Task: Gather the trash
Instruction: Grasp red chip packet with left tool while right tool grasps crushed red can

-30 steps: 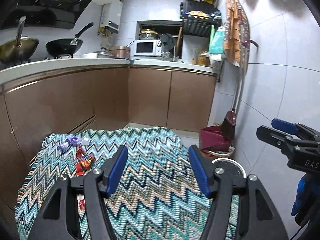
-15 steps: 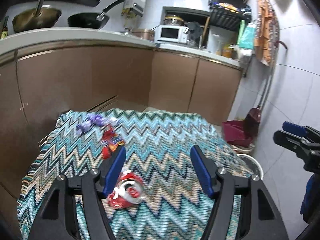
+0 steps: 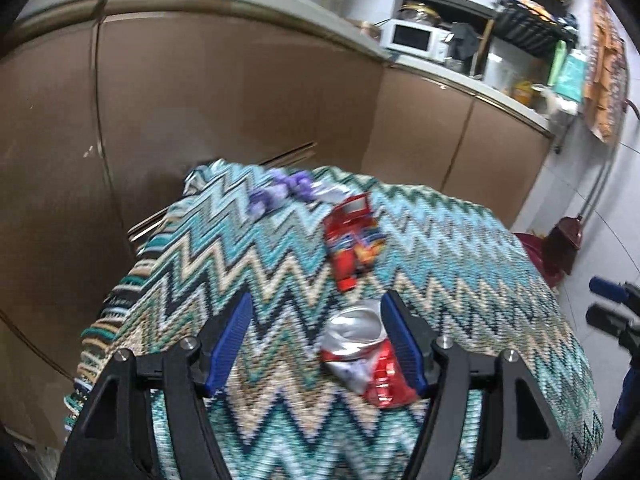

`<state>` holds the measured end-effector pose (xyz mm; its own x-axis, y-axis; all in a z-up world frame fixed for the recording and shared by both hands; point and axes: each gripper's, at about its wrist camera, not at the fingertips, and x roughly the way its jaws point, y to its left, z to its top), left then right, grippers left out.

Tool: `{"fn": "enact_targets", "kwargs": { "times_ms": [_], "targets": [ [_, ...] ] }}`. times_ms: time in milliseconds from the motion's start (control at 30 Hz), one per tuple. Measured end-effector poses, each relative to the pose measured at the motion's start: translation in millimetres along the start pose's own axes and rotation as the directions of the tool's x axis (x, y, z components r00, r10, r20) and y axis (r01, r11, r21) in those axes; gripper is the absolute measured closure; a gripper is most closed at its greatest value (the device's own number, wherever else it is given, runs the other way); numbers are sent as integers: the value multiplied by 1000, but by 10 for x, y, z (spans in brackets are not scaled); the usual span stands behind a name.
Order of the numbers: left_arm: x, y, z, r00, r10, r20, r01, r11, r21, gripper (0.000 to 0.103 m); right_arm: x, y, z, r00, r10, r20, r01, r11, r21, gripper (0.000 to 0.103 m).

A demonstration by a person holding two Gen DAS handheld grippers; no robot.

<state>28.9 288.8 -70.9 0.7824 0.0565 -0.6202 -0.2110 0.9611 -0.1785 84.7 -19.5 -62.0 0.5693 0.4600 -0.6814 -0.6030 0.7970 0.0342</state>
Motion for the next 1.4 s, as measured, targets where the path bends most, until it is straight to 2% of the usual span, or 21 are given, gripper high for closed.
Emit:
{"fn": "enact_targets", "kwargs": {
  "times_ms": [200,267,433,633,833,933,967,1000,1233,1400],
  "targets": [
    [156,131,52,999,-11,-36,10,999,-32,38,391,227,-33,989,135,-61,-137,990,-25,21],
    [222,145,89,999,-24,-44,22,999,-36,38,517,323,-37,978,192,-81,-194,981,-24,19],
    [396,133,193,997,-44,-69,40,998,-54,38,846,548,1,953,276,-129,-281,960,-21,12],
    [500,122,253,996,-47,-72,43,998,-48,38,1217,704,45,926,333,-177,-329,943,53,11],
    [574,86,291,996,-51,-73,49,999,-21,38,1449,816,37,920,326,-219,-311,945,99,11],
    [657,44,320,994,-67,-89,67,998,-2,38,1460,823,26,930,301,-212,-286,953,97,22],
    [679,23,324,993,-73,-93,74,997,-1,38,1463,817,27,932,293,-213,-279,956,93,33],
    [718,2,336,991,-84,-101,85,996,2,38,1469,806,29,931,296,-215,-283,955,91,37],
    [1049,-159,461,976,-151,-158,153,988,-5,38,1261,598,-38,923,327,-201,-316,945,85,41],
    [1323,-242,485,967,-156,-204,152,988,-35,38,984,330,-112,927,334,-169,-322,942,95,43]
  ]
}}
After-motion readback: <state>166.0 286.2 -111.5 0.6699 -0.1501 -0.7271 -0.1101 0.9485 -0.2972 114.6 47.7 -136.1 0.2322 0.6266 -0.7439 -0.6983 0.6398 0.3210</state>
